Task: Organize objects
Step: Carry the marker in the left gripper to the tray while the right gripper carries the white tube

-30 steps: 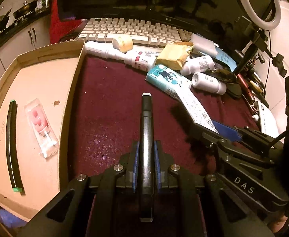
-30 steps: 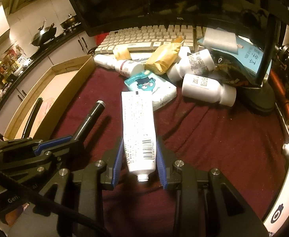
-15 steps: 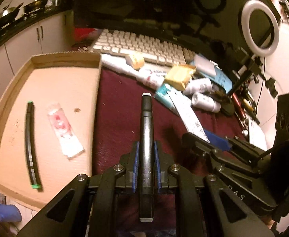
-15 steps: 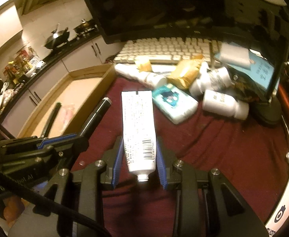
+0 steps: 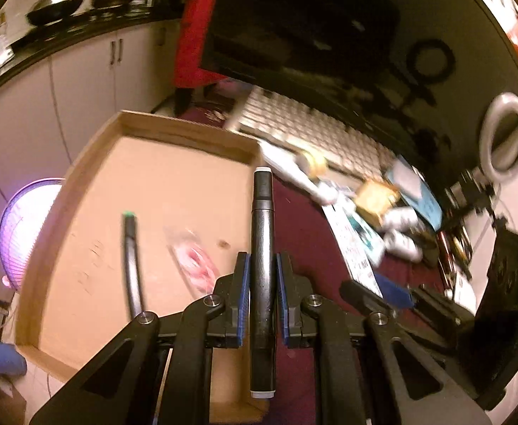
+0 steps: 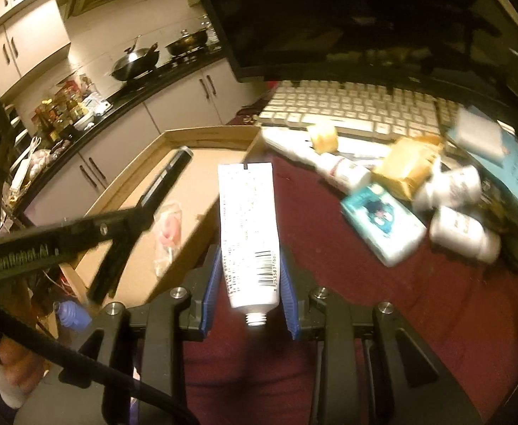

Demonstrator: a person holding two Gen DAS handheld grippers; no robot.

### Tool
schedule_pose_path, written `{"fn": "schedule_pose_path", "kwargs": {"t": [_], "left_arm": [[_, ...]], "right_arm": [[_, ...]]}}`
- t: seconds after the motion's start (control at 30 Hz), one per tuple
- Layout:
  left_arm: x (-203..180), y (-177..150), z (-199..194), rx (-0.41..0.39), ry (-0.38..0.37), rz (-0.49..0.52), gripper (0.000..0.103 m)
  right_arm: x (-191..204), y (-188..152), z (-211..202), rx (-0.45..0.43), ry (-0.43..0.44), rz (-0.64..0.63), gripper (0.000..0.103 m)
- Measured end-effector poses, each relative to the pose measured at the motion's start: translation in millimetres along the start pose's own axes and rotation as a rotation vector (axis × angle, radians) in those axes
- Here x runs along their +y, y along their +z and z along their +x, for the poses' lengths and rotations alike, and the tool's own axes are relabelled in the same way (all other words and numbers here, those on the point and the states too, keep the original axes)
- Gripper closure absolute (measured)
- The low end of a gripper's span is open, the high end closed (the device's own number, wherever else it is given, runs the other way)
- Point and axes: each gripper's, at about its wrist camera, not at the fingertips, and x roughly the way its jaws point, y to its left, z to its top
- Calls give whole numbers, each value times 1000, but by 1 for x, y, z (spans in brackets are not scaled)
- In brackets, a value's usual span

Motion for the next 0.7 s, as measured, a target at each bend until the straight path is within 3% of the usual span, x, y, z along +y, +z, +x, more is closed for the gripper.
{"fn": "schedule_pose_path", "kwargs": {"t": [0.37, 0.7], "left_arm": [[52, 36, 27, 2, 40, -90, 91], [80, 60, 58, 38, 25, -175, 91]], "right_arm": [[24, 34, 48, 50, 66, -22, 74], [39, 67, 101, 93, 53, -27, 74]]}}
